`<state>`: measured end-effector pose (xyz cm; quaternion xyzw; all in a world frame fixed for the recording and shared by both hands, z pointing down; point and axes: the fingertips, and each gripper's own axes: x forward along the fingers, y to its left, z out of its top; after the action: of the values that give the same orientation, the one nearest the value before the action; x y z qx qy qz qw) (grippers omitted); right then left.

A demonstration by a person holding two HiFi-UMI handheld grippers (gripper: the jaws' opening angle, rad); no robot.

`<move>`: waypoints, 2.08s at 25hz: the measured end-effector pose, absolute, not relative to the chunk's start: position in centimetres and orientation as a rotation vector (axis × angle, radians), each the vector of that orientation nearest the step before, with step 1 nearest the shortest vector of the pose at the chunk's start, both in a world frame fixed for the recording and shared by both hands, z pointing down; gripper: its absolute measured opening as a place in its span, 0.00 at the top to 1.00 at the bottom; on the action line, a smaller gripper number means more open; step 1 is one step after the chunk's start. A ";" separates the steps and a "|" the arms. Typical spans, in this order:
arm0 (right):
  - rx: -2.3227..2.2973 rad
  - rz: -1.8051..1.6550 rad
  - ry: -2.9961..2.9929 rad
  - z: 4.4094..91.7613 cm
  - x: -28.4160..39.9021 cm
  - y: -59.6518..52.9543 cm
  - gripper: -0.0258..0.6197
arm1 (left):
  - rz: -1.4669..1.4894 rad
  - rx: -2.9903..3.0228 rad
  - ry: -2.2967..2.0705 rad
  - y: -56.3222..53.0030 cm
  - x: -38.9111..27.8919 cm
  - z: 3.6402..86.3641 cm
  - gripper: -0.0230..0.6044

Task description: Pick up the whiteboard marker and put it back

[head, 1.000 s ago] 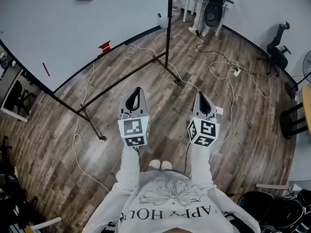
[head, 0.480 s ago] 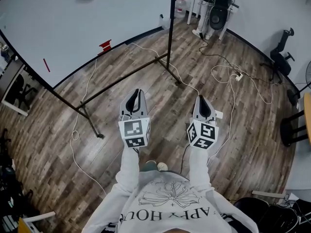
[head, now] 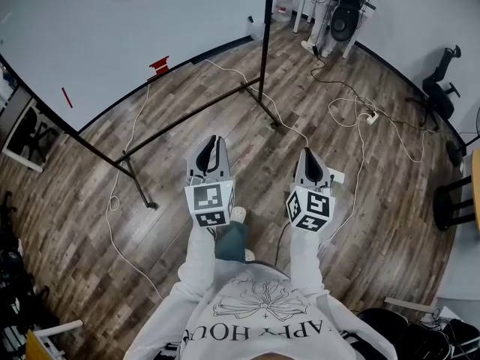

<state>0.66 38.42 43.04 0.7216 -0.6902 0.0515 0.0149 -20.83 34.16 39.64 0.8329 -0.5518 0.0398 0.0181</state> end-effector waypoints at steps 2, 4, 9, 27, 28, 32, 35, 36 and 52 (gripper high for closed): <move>2.249 0.159 -2.143 43.2 1.1 37.1 0.95 | 0.122 2.582 -1.706 32.7 -20.5 39.9 0.95; 2.256 0.155 -2.138 43.4 1.6 35.5 0.95 | 0.115 2.589 -1.684 30.9 -19.9 40.2 0.89; 2.271 0.134 -2.127 43.1 3.0 29.8 0.95 | 0.096 2.614 -1.652 25.0 -18.4 40.0 0.85; 2.278 0.109 -2.101 42.4 5.6 7.0 0.95 | 0.062 2.644 -1.594 1.2 -14.3 39.2 0.85; 2.276 0.118 -2.096 42.7 5.8 6.2 0.95 | 0.070 2.637 -1.591 0.3 -14.1 39.5 0.85; 2.272 0.150 -2.082 43.6 7.2 3.4 0.95 | 0.095 2.607 -1.589 -2.8 -13.1 40.8 0.84; 2.268 0.170 -2.080 44.4 8.5 0.8 0.95 | 0.099 2.581 -1.603 -5.5 -12.3 41.6 0.84; 2.266 0.175 -2.080 44.6 9.1 -0.3 0.95 | 0.098 2.572 -1.605 -6.5 -11.9 41.8 0.84; 2.072 0.128 -2.280 43.0 19.0 -23.6 0.95 | 0.064 2.414 -1.751 -26.6 -1.7 41.7 0.78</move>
<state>19.00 -23.57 43.01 0.6717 -0.7391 0.0414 0.0292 -1.65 -26.56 41.73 0.8067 -0.5852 0.0213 0.0795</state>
